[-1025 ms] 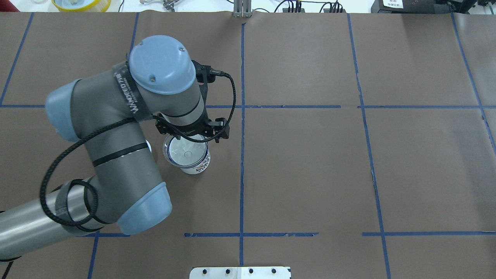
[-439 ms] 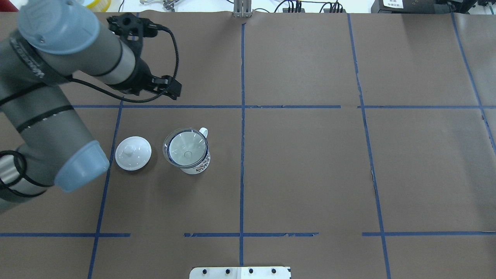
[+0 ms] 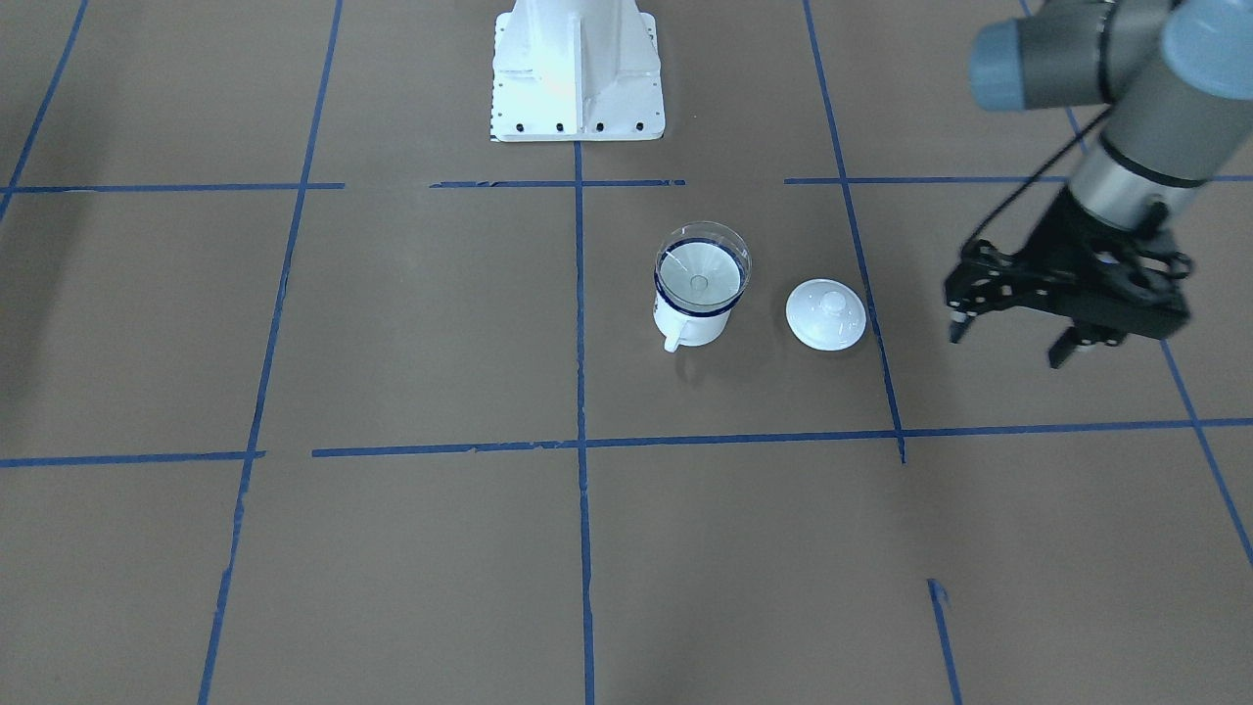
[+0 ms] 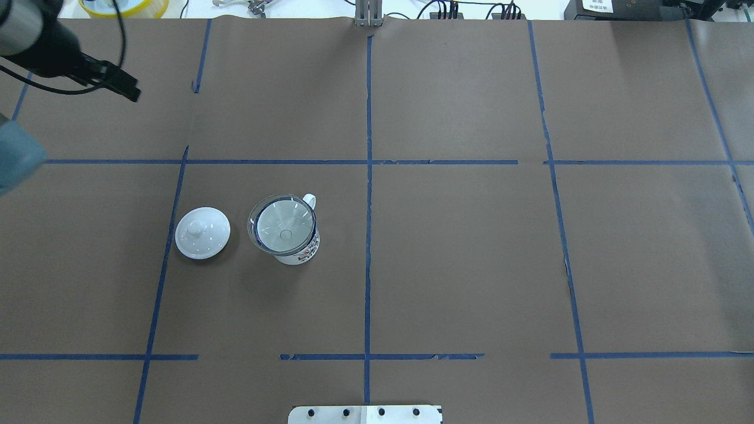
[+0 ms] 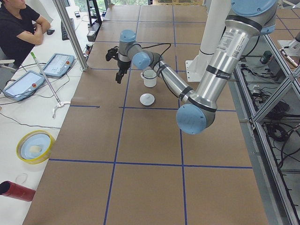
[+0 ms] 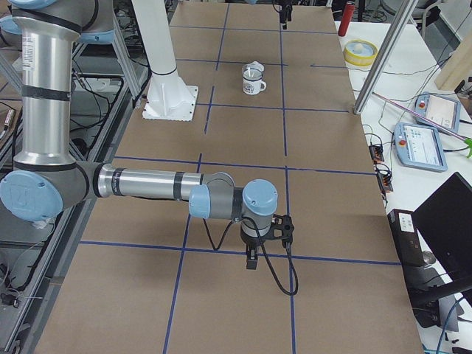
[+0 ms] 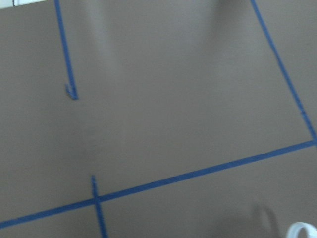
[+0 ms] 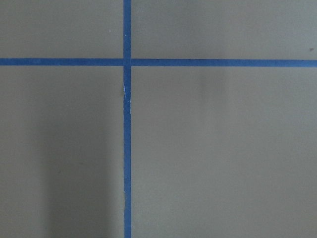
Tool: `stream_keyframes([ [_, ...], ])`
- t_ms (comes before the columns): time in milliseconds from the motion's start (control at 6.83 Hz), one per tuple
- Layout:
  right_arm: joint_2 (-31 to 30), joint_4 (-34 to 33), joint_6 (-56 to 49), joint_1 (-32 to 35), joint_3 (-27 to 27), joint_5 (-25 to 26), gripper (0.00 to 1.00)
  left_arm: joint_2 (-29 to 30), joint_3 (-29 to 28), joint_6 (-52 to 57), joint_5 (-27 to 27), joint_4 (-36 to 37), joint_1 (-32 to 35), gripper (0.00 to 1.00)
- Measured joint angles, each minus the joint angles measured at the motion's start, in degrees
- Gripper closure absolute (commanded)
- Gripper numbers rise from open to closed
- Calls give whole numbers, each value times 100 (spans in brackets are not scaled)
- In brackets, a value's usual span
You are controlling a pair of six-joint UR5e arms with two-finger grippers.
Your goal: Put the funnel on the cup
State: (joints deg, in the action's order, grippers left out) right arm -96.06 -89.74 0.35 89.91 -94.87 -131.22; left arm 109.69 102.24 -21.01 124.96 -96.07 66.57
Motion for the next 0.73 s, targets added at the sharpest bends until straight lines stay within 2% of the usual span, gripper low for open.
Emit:
stream_keyframes([
  [293,0,0,0,0,-3,0,0,-716,-504,1463,341,-98,1194,0],
  [586,-3,0,0,0,2,0,0,-1631,-615,2246,380,-115,1808,0],
  [732,-4,0,0,0,2,0,0,-1880,-681,2357,378,-95,2115,0],
])
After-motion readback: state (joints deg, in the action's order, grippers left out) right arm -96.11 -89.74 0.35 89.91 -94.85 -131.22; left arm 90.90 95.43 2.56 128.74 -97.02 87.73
